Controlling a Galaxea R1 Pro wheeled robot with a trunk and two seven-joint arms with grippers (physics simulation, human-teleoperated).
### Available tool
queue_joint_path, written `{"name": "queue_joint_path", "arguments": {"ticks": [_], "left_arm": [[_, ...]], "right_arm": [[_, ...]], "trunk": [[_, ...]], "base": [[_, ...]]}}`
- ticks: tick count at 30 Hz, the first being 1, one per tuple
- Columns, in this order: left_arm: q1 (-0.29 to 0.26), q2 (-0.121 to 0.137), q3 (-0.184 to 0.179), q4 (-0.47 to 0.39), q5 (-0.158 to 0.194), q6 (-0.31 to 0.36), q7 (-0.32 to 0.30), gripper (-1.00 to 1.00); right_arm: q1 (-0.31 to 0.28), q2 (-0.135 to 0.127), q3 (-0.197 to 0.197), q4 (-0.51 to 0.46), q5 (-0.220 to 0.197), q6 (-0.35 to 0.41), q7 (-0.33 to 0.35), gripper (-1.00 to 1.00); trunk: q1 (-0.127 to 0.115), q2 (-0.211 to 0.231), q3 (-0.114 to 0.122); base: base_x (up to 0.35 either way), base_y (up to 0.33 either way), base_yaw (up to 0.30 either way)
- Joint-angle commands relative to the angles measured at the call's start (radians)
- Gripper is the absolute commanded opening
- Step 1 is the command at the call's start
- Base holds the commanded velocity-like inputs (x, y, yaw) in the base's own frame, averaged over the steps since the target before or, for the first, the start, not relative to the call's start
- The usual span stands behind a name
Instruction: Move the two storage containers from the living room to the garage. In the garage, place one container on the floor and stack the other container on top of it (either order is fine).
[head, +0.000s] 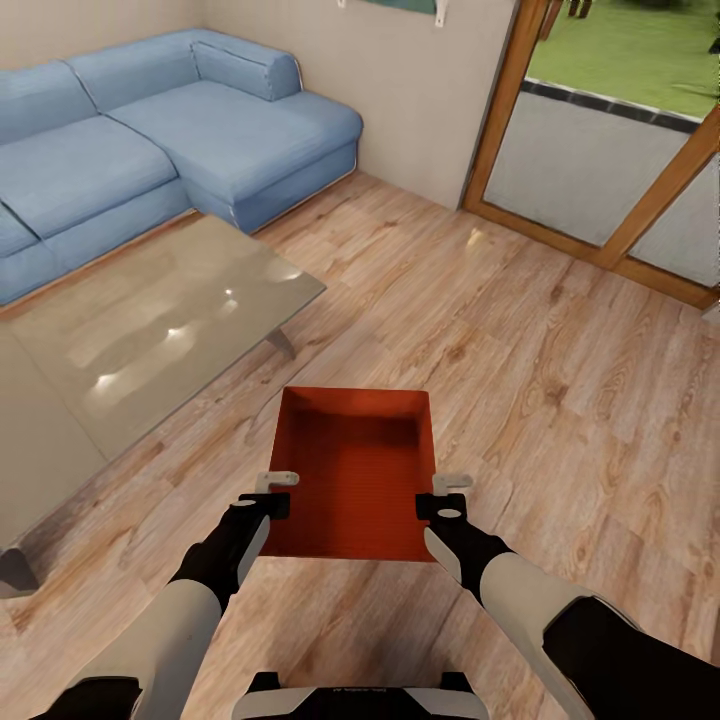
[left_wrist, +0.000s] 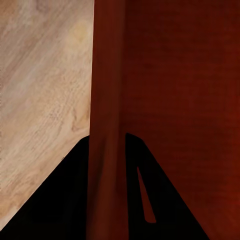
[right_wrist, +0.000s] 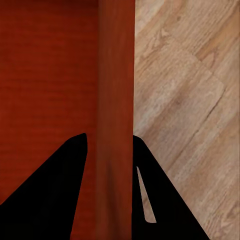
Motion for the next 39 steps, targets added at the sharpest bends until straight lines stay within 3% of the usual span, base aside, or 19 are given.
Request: {"name": "queue_joint_path", "arguments": {"ticks": [1,39], "left_arm": [[0.000,-0.007,0.014,0.001,-0.002,0.006,-0.003,-1.00],[0.000,-0.007,0.015,-0.001,-0.002,0.005,-0.003,-1.00]], "right_arm": [[-0.001,0.007,-0.014,-0.006,0.015,-0.012,-0.001,-1.00],[-0.001,0.012,-0.014,-0.006,0.015,-0.010,0.001,-1.00]], "trunk": [[-0.004,0.007,0.004],[-0.149,0.273,0.181]], "base": [[0.000,0.000,0.000],[0.000,0.000,0.000]]}}
